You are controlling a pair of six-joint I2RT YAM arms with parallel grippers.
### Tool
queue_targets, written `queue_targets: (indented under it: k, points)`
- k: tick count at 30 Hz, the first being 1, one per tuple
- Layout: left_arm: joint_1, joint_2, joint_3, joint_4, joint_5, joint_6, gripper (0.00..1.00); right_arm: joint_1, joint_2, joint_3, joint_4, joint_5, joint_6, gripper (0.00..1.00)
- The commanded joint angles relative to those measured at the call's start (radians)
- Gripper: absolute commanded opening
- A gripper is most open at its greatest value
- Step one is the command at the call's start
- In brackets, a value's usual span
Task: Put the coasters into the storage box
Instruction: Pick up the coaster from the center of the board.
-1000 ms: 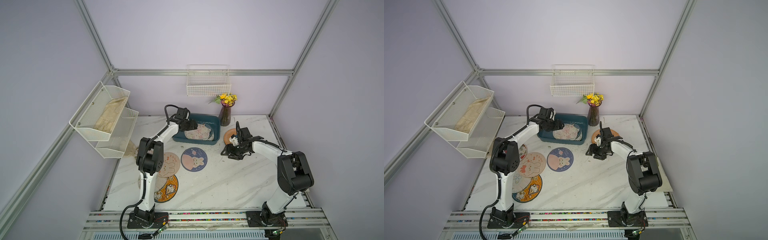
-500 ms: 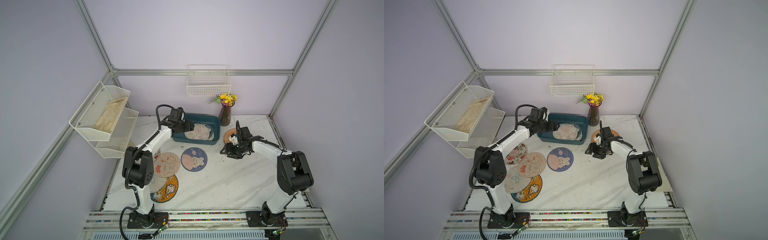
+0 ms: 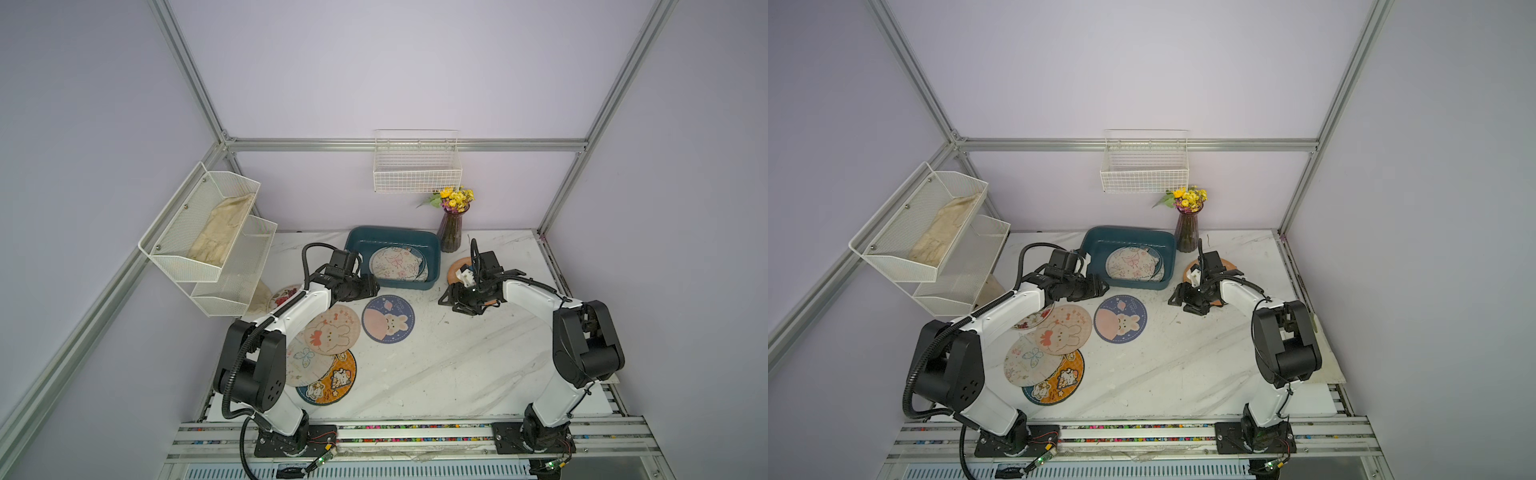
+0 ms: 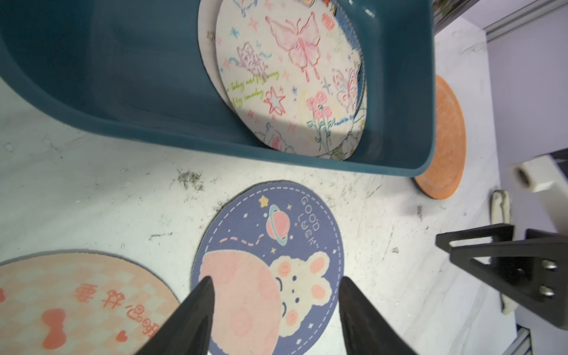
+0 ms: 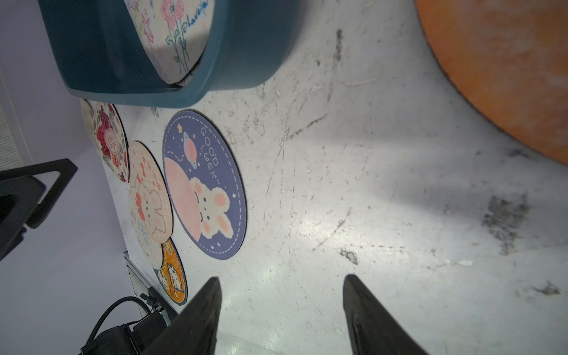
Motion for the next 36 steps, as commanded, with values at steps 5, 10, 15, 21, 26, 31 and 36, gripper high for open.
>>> queue_targets:
  k: [5,10,15,21,26,31,36]
  points:
    - [0.000,0.075,-0.042,0.101,0.018,0.027,0.55,0.035,0.009,0.023,0.004,-0.006,0.007,0.65]
    - [-0.001,0.138,-0.015,0.118,0.016,0.053,0.52,0.056,-0.006,0.010,0.006,0.005,0.014,0.65]
    - [-0.001,0.179,-0.010,0.126,0.006,0.067,0.52,0.087,-0.013,-0.005,0.030,0.019,0.038,0.64]
    - [-0.001,0.215,0.001,0.143,-0.020,0.078,0.52,0.111,-0.010,-0.004,0.040,0.027,0.045,0.64]
    - [-0.002,0.256,0.026,0.144,-0.047,0.090,0.53,0.113,-0.003,0.003,0.033,0.026,0.034,0.65]
    - [-0.004,0.289,0.037,0.147,-0.041,0.086,0.59,0.112,0.004,0.015,0.025,0.022,0.025,0.65]
    - [-0.014,0.287,0.029,0.143,0.000,0.075,0.59,0.112,0.008,0.020,0.016,0.018,0.012,0.65]
